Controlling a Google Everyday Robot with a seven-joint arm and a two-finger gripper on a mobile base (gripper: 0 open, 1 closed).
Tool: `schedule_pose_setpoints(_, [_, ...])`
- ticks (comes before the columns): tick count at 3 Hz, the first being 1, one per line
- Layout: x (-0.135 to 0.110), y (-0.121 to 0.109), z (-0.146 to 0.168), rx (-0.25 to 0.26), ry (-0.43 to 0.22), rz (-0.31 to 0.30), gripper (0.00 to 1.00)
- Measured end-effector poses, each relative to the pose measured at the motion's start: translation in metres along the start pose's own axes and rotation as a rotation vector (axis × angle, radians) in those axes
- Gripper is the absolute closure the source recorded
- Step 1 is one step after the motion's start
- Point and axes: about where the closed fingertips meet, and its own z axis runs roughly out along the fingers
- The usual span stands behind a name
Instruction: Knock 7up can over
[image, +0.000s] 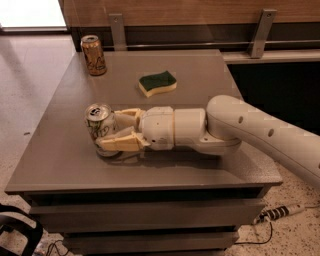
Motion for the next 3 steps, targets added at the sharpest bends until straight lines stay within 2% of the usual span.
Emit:
schedule_pose_setpoints(1, [-0.009, -0.006, -0.012, 0.004, 0.087, 0.023, 1.0])
schedule_pose_setpoints(3, [-0.034, -0.016, -0.046, 0.023, 0.376, 0.051, 1.0])
